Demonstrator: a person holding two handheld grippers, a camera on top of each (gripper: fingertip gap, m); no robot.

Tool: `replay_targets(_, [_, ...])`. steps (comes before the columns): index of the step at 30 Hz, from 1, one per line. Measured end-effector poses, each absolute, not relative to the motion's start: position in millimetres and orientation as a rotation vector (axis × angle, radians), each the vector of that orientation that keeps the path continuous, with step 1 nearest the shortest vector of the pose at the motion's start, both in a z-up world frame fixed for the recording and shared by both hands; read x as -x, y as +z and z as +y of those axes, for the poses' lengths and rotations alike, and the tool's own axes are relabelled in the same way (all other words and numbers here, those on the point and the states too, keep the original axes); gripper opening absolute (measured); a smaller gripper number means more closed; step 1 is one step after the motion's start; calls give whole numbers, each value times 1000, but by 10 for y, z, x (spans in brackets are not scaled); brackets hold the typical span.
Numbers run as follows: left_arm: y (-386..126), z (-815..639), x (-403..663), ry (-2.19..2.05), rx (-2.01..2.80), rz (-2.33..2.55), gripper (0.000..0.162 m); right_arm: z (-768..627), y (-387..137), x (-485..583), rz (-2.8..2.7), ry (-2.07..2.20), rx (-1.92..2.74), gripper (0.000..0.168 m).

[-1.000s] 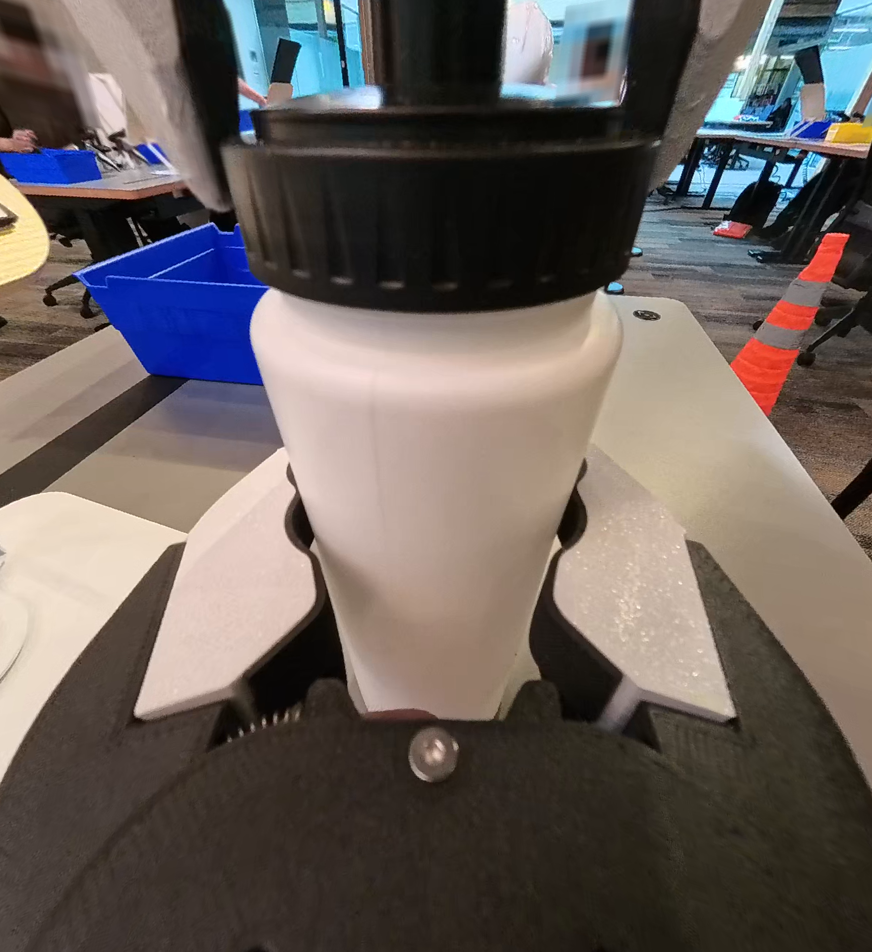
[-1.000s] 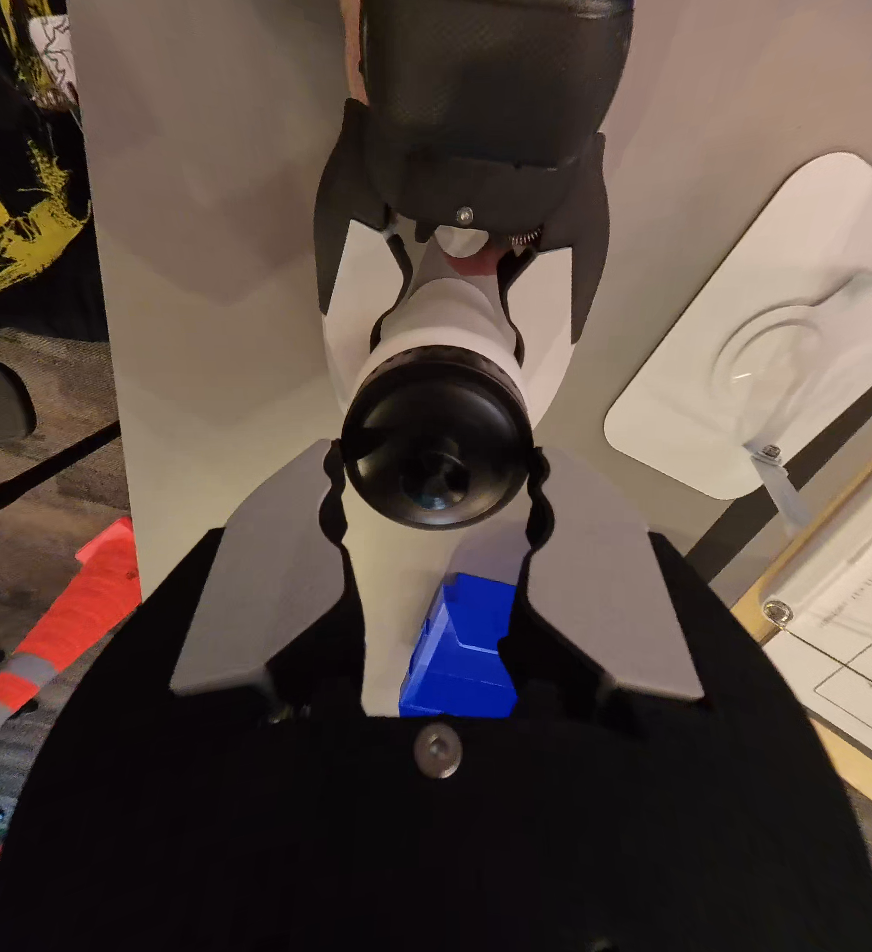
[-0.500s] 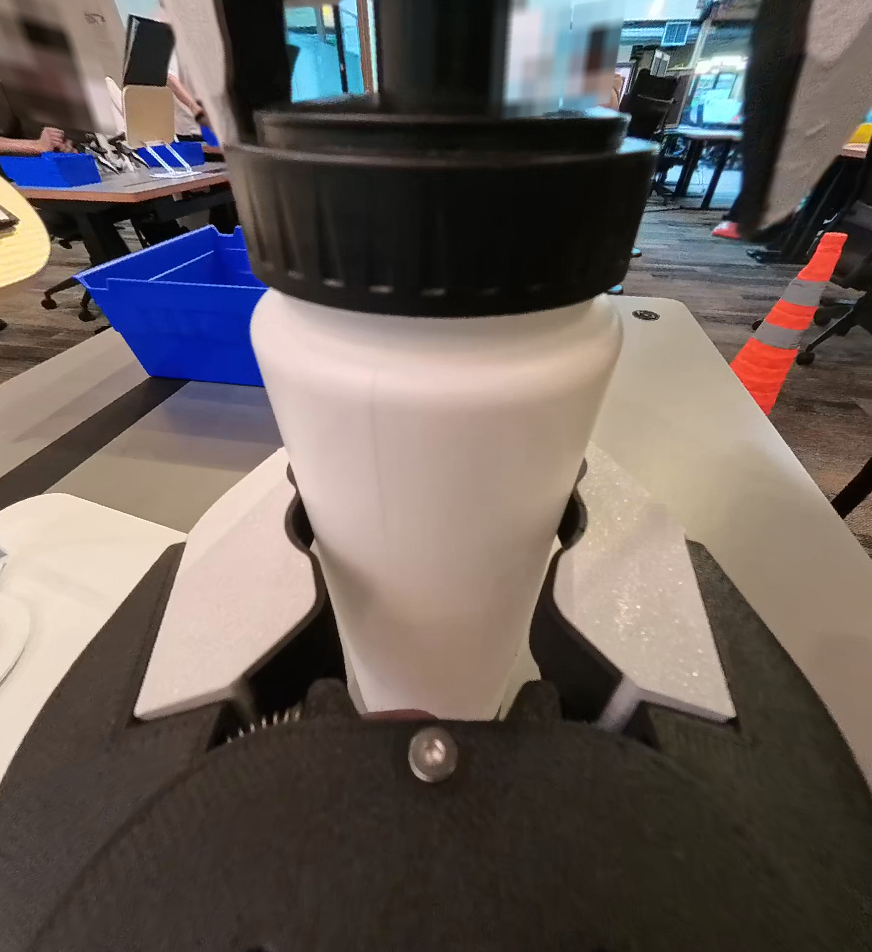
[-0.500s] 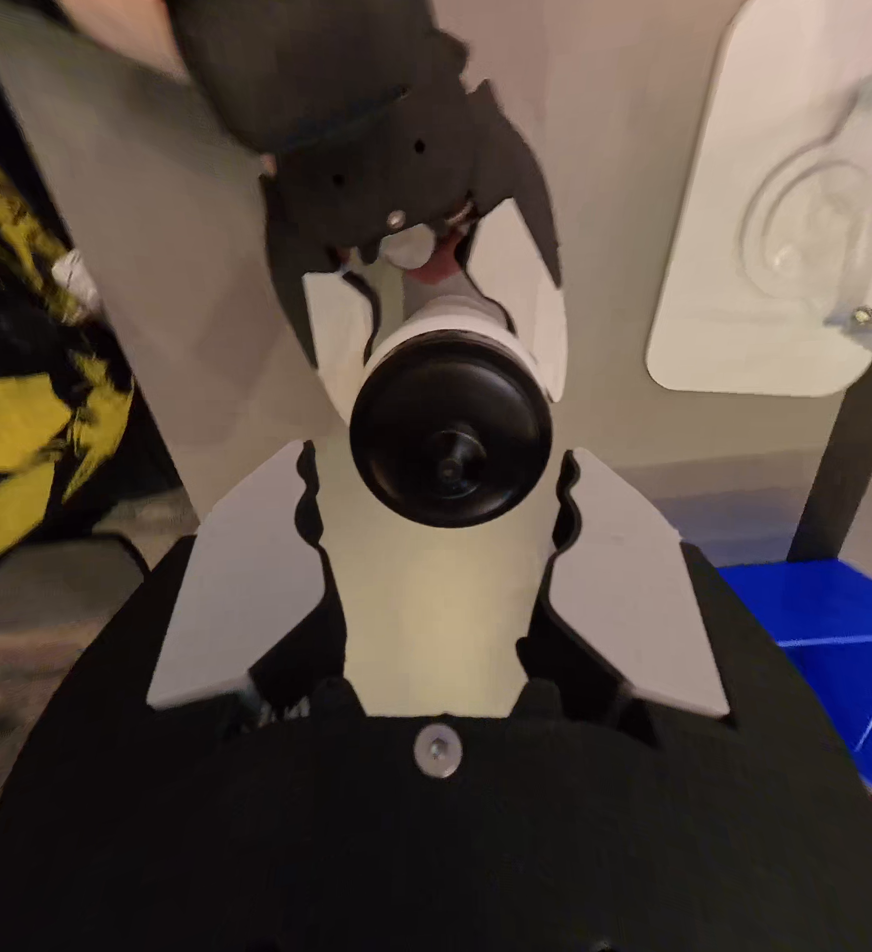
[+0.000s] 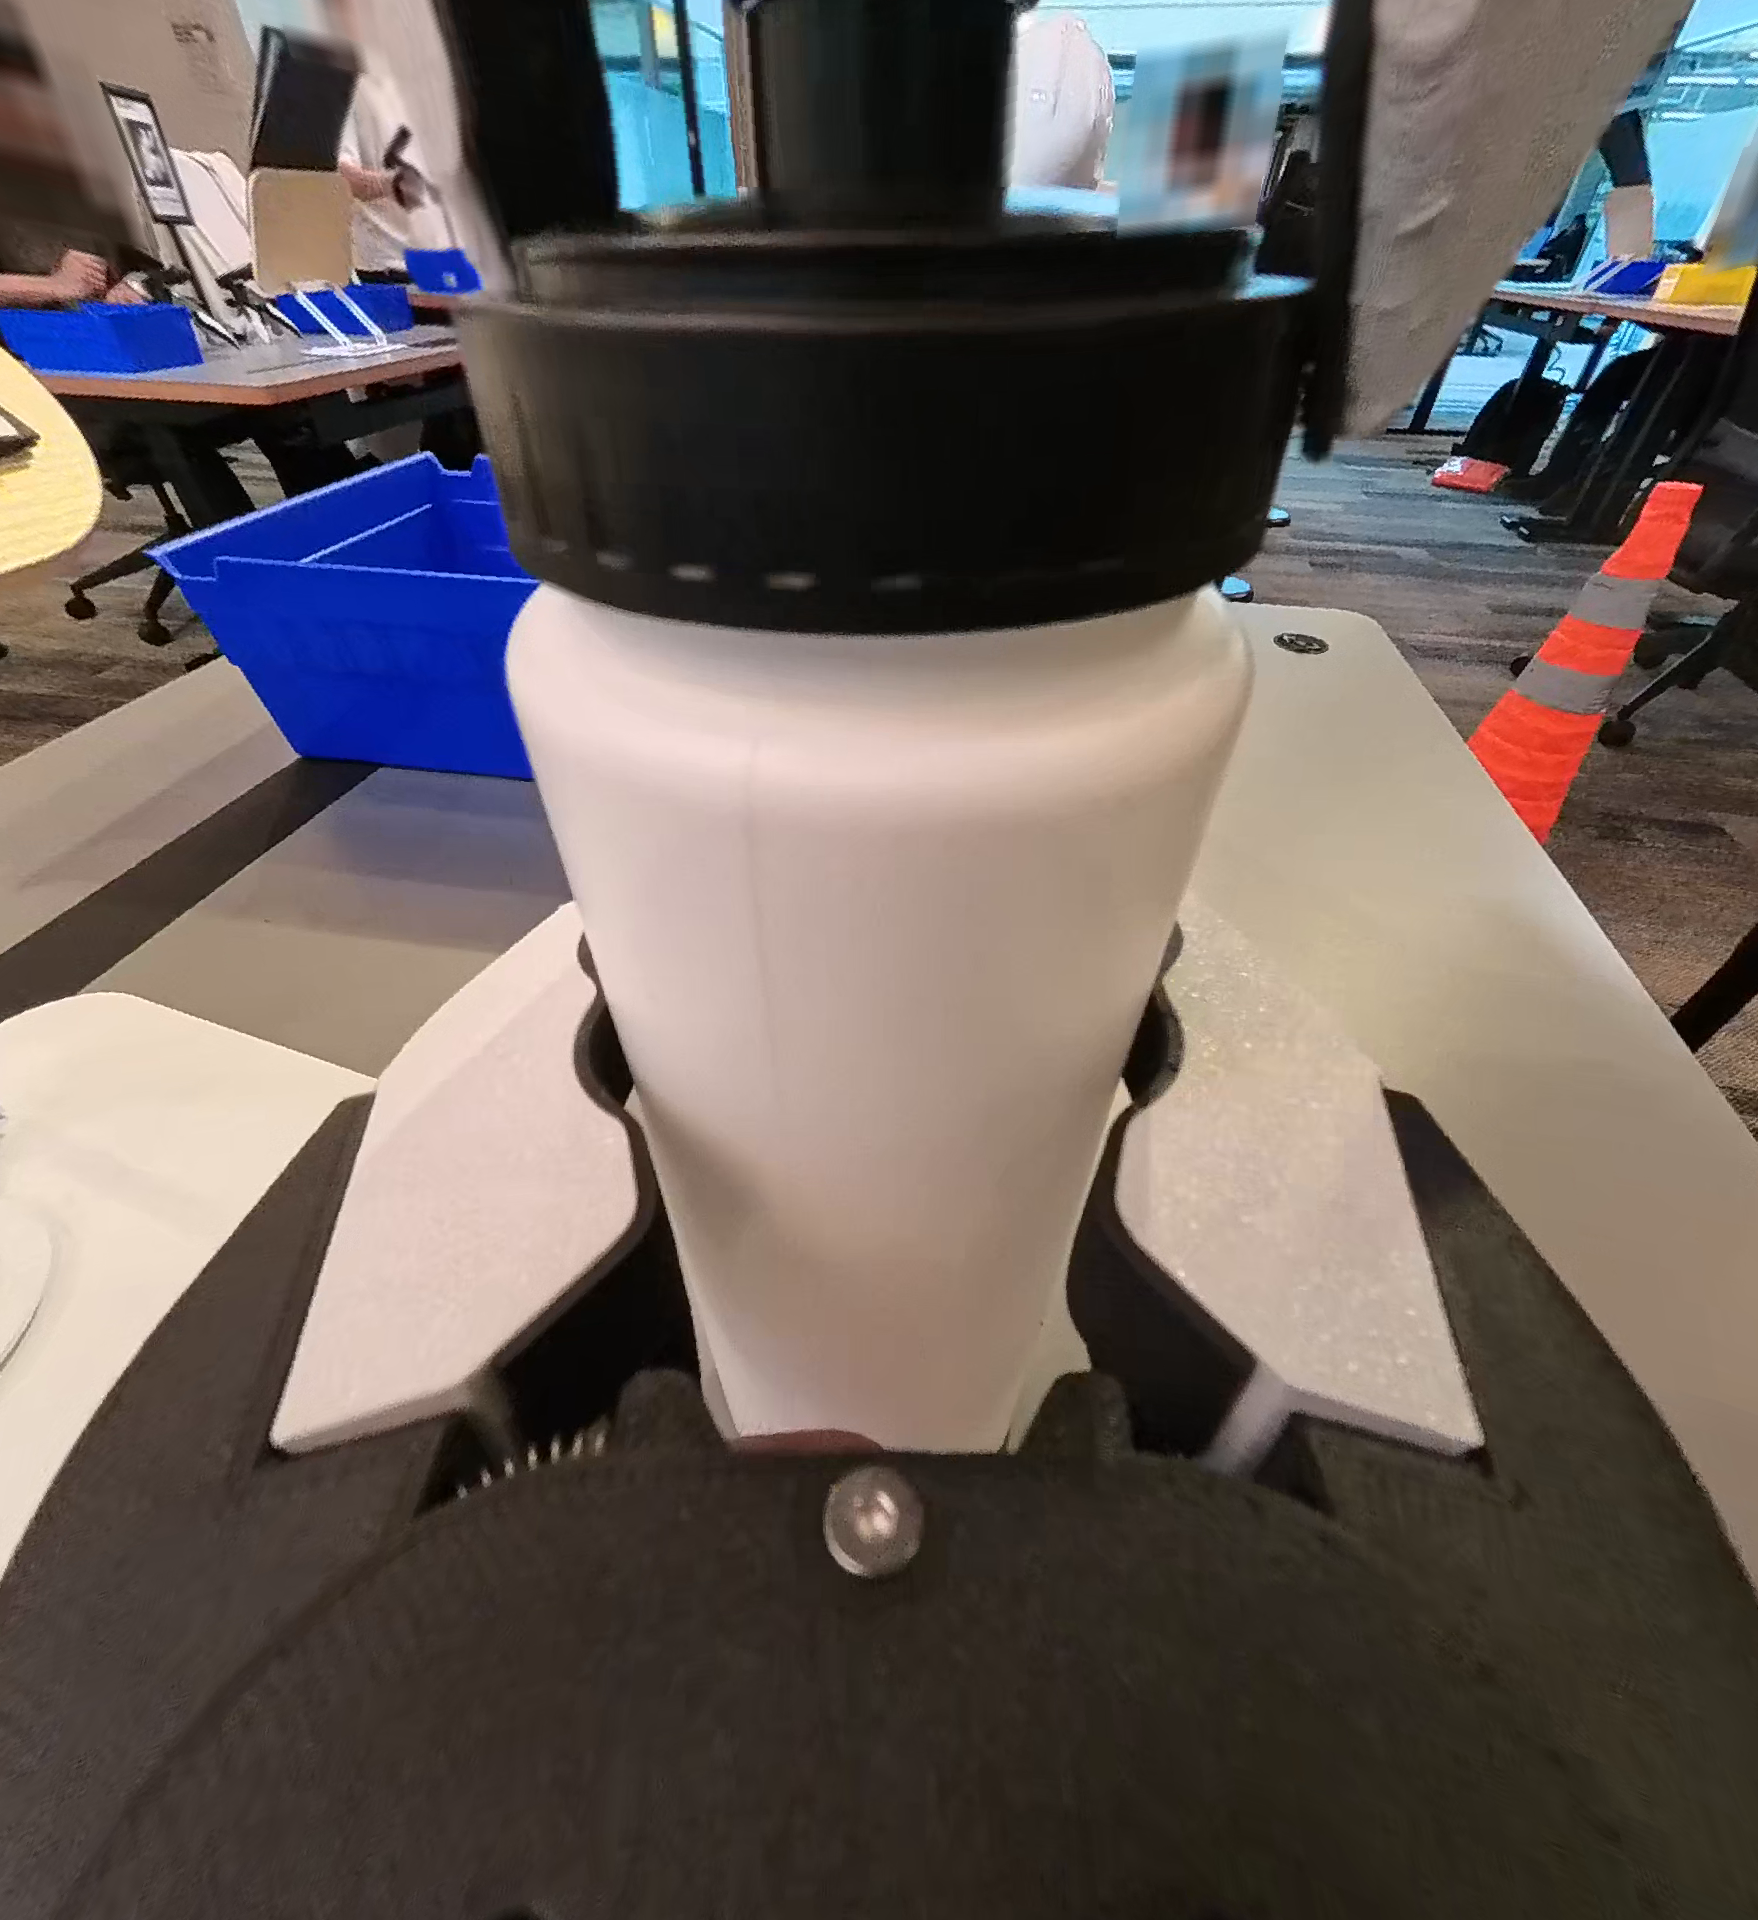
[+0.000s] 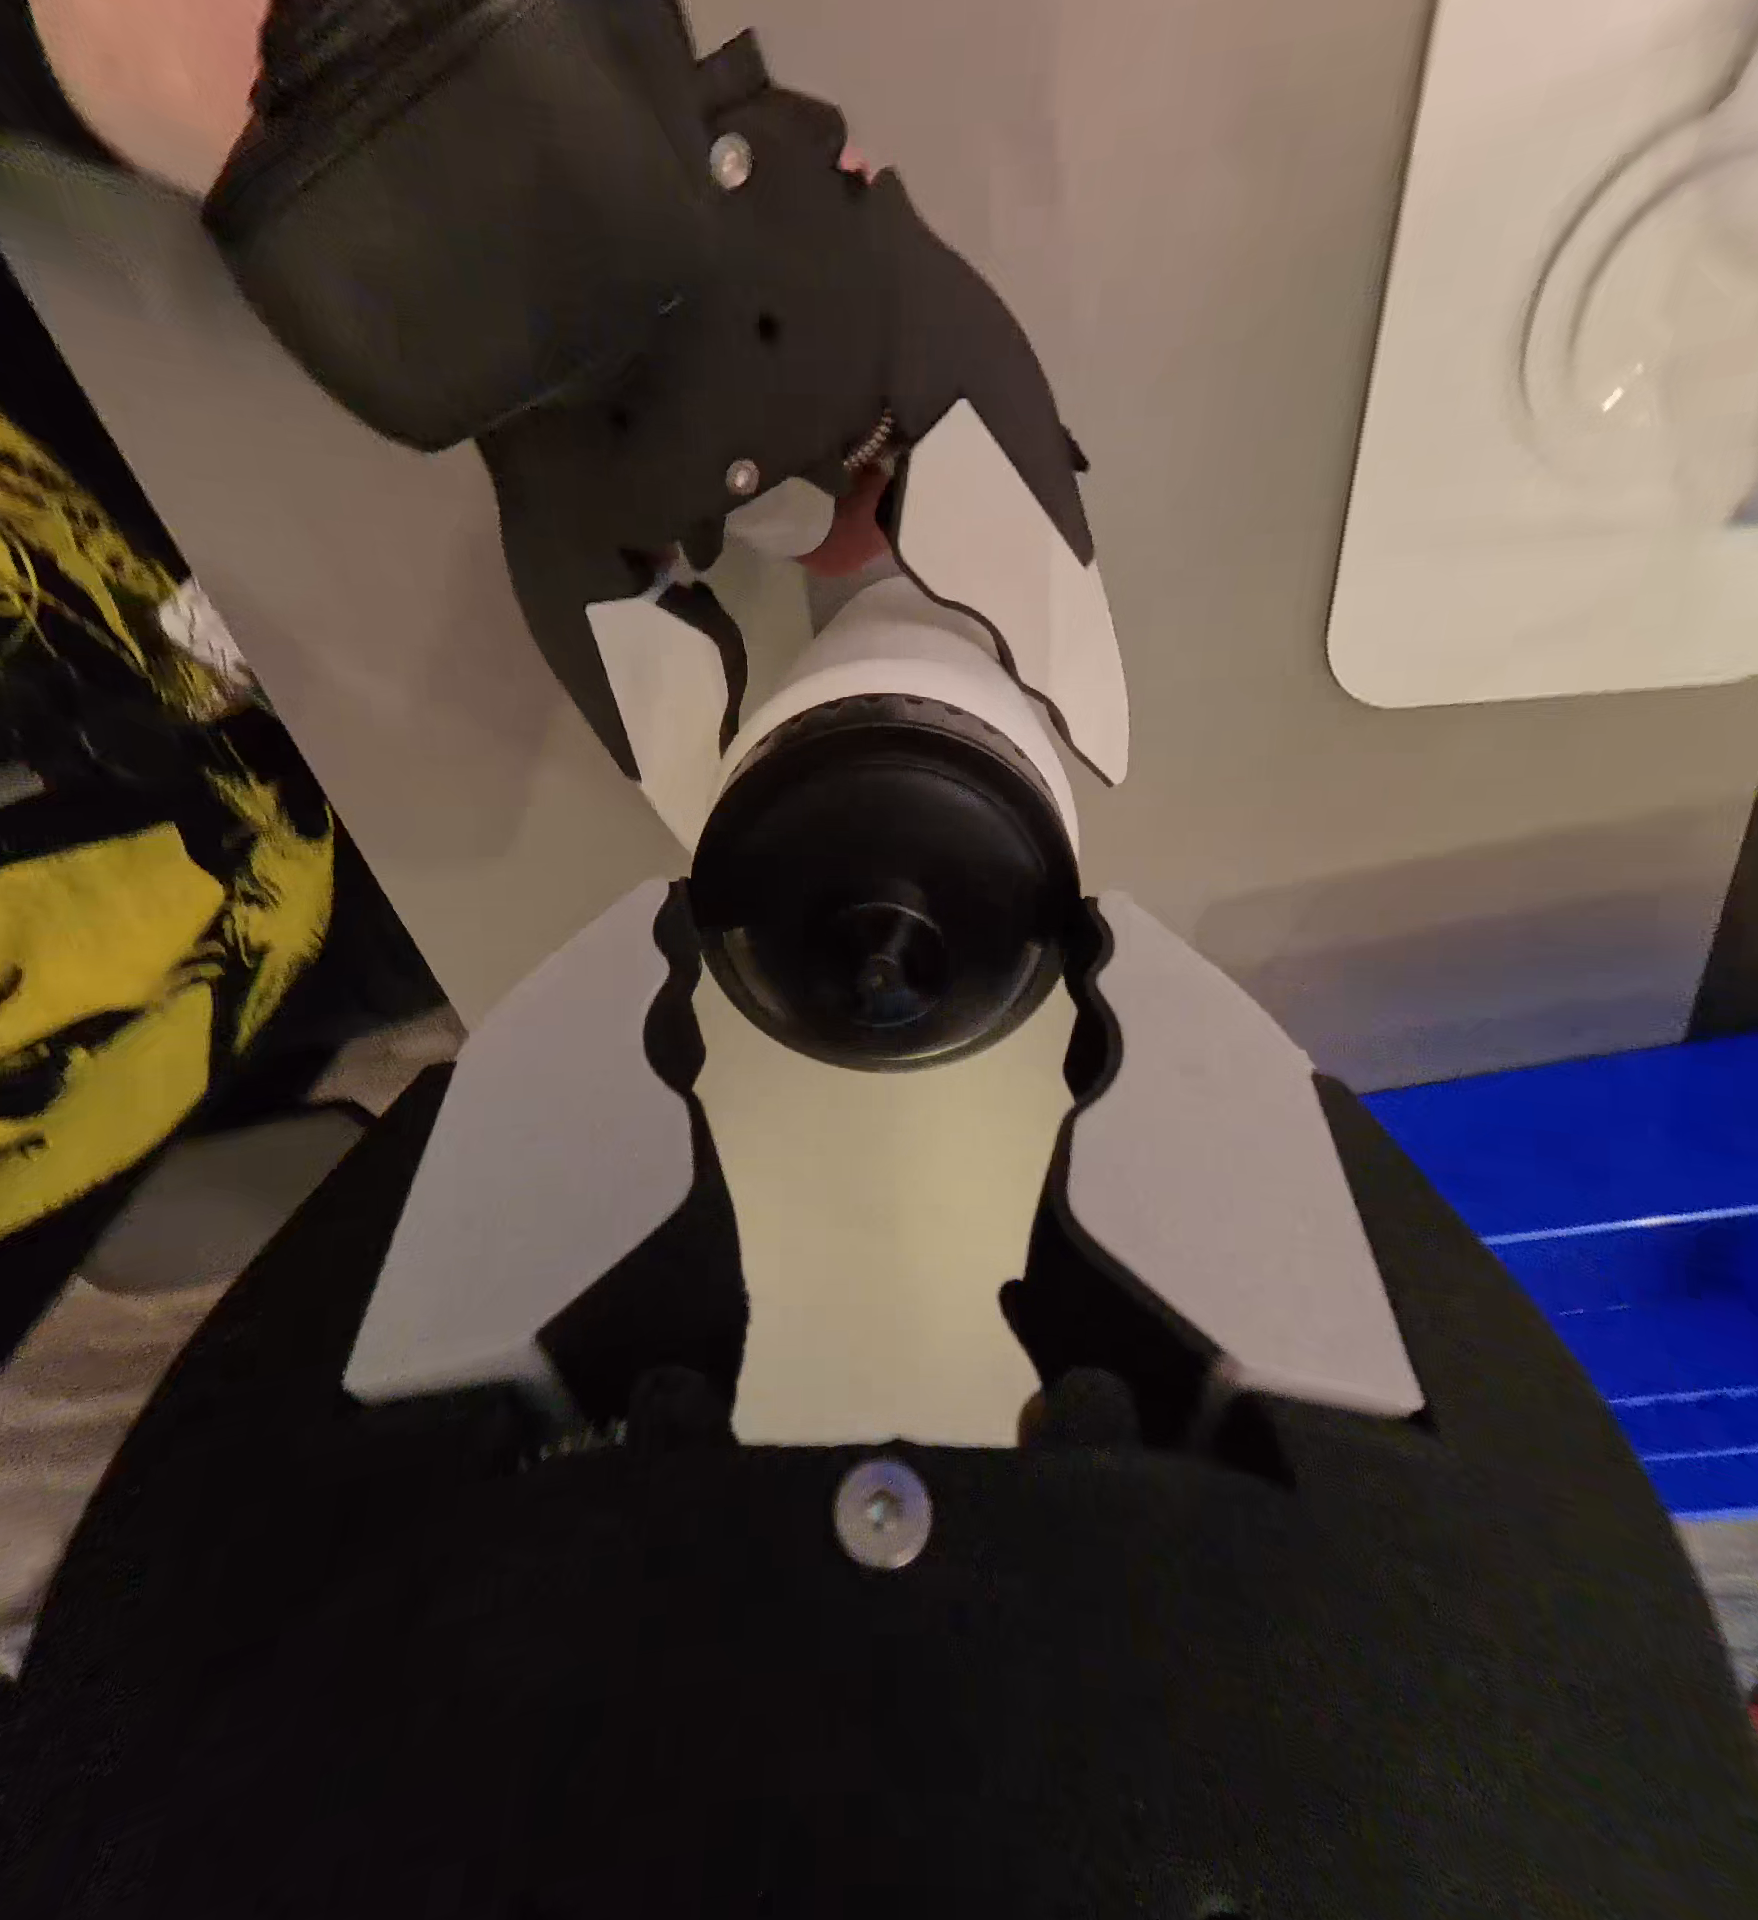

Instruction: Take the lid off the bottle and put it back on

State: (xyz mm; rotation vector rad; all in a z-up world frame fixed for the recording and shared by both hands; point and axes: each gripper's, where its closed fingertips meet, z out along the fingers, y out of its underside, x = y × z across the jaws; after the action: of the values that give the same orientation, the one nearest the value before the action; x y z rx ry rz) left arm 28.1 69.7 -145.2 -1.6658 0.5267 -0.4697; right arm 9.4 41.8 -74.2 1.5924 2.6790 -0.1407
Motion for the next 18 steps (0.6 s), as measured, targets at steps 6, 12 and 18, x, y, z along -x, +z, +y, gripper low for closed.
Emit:
replay_targets(6, [-1455, 673, -320, -453, 1666, 549, 95, 366, -686, -153, 2818, -197, -1332, 85])
replay_targets(12, [-1453, 677, -321, -461, 1663, 547, 95, 375, -655, -89, 3100, -5, -755, 77])
replay_targets(18, [-1455, 677, -317, -460, 1666, 545, 95, 412, -747, -120, 3009, 7, -772, 69])
